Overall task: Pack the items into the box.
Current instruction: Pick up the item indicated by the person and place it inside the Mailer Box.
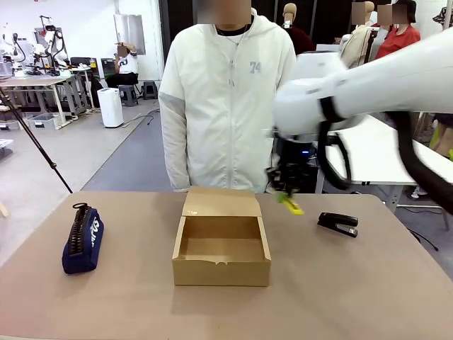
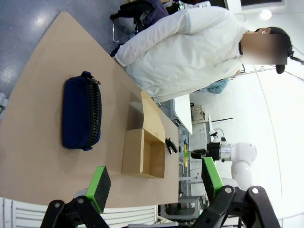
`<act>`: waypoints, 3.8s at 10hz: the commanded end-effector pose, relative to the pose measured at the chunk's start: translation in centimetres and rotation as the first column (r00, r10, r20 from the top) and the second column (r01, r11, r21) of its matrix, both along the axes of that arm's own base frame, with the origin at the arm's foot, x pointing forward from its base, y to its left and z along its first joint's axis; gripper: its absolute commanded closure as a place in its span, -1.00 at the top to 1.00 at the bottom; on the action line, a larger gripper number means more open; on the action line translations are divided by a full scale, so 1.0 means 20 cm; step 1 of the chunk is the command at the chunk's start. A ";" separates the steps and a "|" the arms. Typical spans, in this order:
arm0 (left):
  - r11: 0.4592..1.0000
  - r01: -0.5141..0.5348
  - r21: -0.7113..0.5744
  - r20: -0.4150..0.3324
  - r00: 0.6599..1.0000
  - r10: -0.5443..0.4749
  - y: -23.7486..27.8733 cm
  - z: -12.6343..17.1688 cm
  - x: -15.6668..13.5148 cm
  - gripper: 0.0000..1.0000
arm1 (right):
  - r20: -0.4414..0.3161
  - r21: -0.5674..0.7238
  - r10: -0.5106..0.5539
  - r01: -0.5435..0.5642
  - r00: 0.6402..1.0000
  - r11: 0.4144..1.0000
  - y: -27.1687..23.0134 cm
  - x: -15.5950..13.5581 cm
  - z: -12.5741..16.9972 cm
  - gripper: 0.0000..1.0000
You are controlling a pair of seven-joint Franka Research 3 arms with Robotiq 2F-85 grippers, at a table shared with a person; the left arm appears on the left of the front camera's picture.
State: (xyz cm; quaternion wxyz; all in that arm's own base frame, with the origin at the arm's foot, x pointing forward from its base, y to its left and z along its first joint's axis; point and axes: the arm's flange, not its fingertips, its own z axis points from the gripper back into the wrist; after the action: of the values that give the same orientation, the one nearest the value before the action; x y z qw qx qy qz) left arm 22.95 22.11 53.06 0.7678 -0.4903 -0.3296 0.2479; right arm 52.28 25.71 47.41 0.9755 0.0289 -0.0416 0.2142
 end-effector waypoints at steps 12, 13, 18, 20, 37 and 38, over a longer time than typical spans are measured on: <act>1.000 0.000 -0.002 0.022 1.000 0.000 0.00 0.00 0.00 1.00 | -0.036 -0.062 0.829 -0.829 0.559 0.556 0.69 -0.12 -0.43 -1.00; 1.000 0.000 -0.002 0.022 1.000 0.000 0.00 0.00 0.00 1.00 | -0.079 -0.047 0.811 -0.815 0.579 0.577 0.68 -0.10 -0.53 -1.00; 1.000 0.000 -0.002 0.022 1.000 0.000 0.00 0.00 0.00 1.00 | -0.111 -0.019 0.789 -0.795 0.604 0.606 0.66 -0.13 -0.58 0.17; 1.000 0.000 -0.002 0.022 1.000 0.000 0.00 0.00 0.00 1.00 | -0.117 -0.022 0.783 -0.790 0.611 0.613 0.66 -0.13 -0.58 1.00; 1.000 0.000 -0.002 0.022 1.000 0.000 0.00 0.00 0.00 1.00 | -0.253 0.815 -0.267 0.354 0.930 0.459 -1.15 -0.79 0.42 1.00; 1.000 0.000 -0.002 0.022 1.000 0.000 0.00 0.00 0.00 1.00 | -0.294 0.870 -0.319 0.391 0.901 0.300 -1.33 -0.94 0.38 1.00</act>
State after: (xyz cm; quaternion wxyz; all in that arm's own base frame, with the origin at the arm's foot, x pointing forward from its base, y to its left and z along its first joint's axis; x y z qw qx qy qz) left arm 23.00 22.15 53.09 0.7686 -0.4896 -0.3282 0.2485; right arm 36.24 0.40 56.02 0.8959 0.4349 -0.0092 0.0899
